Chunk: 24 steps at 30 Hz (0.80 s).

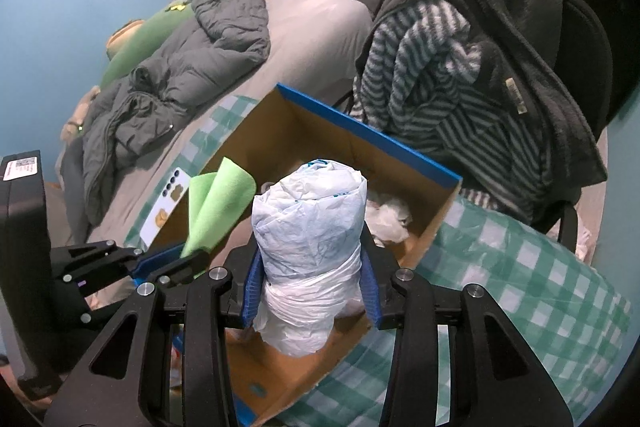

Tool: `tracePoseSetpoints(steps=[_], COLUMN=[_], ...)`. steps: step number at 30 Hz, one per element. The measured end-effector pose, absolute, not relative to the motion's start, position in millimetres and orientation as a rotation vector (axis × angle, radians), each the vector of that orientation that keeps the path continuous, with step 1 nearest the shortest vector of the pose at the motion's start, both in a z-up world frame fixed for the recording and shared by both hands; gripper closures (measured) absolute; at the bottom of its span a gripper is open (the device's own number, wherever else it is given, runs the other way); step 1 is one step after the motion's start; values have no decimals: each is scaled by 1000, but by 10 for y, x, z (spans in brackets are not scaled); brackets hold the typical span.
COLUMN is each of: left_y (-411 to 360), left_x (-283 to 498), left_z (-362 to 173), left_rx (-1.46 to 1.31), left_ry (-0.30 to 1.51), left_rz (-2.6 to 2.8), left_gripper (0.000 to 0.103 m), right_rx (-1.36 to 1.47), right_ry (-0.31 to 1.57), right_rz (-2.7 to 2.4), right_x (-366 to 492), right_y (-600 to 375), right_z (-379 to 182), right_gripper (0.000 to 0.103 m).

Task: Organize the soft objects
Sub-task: 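Open the left tool to drop the cloth while the right tool drops the sock bundle into the box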

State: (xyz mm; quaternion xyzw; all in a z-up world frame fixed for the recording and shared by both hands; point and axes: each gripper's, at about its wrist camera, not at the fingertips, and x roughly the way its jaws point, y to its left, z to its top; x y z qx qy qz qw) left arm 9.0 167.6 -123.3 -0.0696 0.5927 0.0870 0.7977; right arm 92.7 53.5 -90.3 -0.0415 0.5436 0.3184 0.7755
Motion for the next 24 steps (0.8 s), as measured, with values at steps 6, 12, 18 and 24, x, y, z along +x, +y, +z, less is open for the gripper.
tracePoseSetpoints(steps=[6, 12, 18, 24], left_y=[1717, 1772, 1762, 1714], left_x=[61, 32, -42, -107], left_z=[-1170, -1059, -827, -573], left_rx=[-152, -166, -167, -168], left_ry=[1252, 1244, 1206, 1172], left_rz=[191, 199, 205, 202], left_gripper=[59, 59, 53, 42], right_rx=[-93, -83, -80, -76], right_ry=[1175, 1155, 1121, 1070], right_rz=[678, 661, 635, 611], right_x=[921, 917, 871, 804], right_y=[577, 568, 495, 346], right_z=[-897, -784, -583, -338], right_gripper=[51, 47, 42, 37])
